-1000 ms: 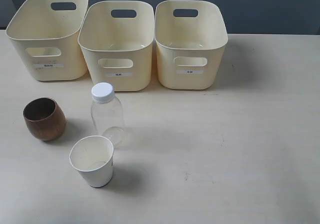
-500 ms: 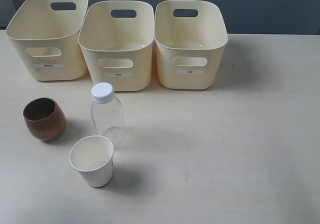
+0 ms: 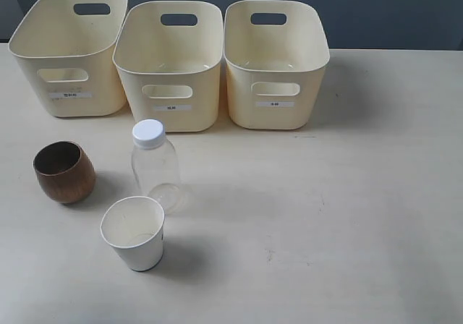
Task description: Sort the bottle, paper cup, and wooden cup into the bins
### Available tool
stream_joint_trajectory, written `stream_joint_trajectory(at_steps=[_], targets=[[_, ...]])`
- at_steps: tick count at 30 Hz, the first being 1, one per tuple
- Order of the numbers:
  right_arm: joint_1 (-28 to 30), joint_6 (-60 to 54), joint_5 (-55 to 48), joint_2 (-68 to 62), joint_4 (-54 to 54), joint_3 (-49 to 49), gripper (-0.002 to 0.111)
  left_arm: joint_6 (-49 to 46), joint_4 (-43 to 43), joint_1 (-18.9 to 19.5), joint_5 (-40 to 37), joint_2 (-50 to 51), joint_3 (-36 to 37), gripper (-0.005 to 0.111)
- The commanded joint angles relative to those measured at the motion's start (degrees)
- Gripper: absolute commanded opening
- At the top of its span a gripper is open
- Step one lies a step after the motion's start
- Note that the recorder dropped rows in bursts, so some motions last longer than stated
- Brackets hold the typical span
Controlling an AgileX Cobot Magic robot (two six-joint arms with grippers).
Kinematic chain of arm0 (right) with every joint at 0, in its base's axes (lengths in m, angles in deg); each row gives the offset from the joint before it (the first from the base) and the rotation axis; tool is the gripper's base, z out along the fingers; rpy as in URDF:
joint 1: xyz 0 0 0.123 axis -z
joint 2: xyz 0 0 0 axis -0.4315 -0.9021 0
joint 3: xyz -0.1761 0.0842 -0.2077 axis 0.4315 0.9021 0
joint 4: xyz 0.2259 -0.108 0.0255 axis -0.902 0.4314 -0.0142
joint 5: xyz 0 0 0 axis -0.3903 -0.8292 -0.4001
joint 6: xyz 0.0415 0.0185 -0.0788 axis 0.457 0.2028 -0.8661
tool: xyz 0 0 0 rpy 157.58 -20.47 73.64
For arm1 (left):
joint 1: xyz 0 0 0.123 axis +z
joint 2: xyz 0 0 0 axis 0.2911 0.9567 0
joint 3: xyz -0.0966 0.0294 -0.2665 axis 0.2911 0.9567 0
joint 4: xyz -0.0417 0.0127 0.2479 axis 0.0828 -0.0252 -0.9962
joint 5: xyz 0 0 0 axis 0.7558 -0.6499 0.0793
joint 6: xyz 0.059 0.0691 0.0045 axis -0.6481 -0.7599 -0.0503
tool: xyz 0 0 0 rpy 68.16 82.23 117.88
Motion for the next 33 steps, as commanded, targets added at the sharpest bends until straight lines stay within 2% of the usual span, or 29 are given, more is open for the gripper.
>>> stream_joint_trajectory(at_steps=[1,4,5,7,16,20,23,27,29,33], targets=[[0.2,0.0,3.4,0.3,0.0,0.3,-0.001,0.1,0.0,-0.2,0.3,-0.3,-0.2,0.000],[0.2,5.2,4.2,0.3,-7.6,0.3,-0.001,0.1,0.0,-0.2,0.3,-0.3,-0.2,0.000],[0.2,12.9,3.4,0.3,-15.2,0.3,-0.001,0.1,0.0,-0.2,0.3,-0.3,-0.2,0.000],[0.2,17.2,3.1,0.3,-24.5,0.3,-0.001,0.1,0.0,-0.2,0.3,-0.3,-0.2,0.000],[0.2,17.2,-1.0,0.3,-25.4,0.3,-0.001,0.1,0.0,-0.2,0.3,-0.3,-0.2,0.000],[0.2,17.2,2.5,0.3,-21.5,0.3,-0.001,0.1,0.0,-0.2,0.3,-0.3,-0.2,0.000],[0.2,17.2,9.6,0.3,-19.3,0.3,-0.001,0.1,0.0,-0.2,0.3,-0.3,-0.2,0.000],[0.2,19.8,8.2,-0.6,-15.4,-3.1,-0.001,0.1,0.0,-0.2,0.3,-0.3,-0.2,0.000],[0.0,25.3,7.0,-2.5,-8.9,-6.5,-0.001,0.1,0.0,-0.2,0.3,-0.3,-0.2,0.000],[-2.3,46.3,8.2,-8.4,12.5,-13.0,-0.001,0.1,0.0,-0.2,0.3,-0.3,-0.2,0.000]])
